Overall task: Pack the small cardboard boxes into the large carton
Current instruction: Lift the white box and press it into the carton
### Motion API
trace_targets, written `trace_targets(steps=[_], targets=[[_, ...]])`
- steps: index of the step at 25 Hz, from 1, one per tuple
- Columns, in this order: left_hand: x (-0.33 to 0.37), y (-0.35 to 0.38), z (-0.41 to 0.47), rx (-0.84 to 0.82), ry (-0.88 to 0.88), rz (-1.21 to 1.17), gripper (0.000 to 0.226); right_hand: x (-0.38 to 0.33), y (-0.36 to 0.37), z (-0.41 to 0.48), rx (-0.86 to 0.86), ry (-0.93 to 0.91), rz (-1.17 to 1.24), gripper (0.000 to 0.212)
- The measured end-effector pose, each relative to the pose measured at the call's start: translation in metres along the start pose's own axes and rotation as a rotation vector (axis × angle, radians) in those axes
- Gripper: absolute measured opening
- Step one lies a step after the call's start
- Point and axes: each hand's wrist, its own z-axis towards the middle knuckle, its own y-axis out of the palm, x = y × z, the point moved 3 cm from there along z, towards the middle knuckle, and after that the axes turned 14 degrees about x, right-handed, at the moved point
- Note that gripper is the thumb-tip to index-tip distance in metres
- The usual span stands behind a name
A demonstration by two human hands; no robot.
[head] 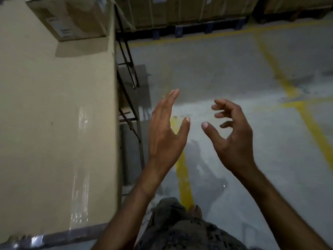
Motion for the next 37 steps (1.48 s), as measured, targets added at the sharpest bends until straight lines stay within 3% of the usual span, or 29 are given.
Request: trace_targets(steps=[2,4,19,23,30,33,37], targets=[[0.006,0.013,0.035,0.054,0.172,0.135,0.070,0.000,0.012,0.049,0.010,-0.201,-0.072,0.054],[0.003,0.023,0.077,0.113,0.221,0.207,0.071,0.000,0.035,0.098,0.009,-0.291,-0.056,0.055],[-0.071,0.035,0.342,0.485,0.120,0.339,0.064,-0.028,0.260,0.335,-0.227,-0.397,0.082,0.057],[-0.106,0.027,0.410,0.591,0.049,0.436,0.066,-0.041,0.348,0.396,-0.384,-0.453,0.144,0.055],[-0.175,0.010,0.531,0.742,-0.211,0.700,0.069,-0.091,0.506,0.503,-0.643,-0.778,0.160,0.055],[-0.201,-0.008,0.572,0.719,-0.415,0.826,0.074,-0.116,0.584,0.537,-0.711,-0.953,0.077,0.059],[-0.231,-0.026,0.594,0.560,-0.649,0.964,0.081,-0.143,0.675,0.555,-0.866,-1.138,-0.119,0.064]])
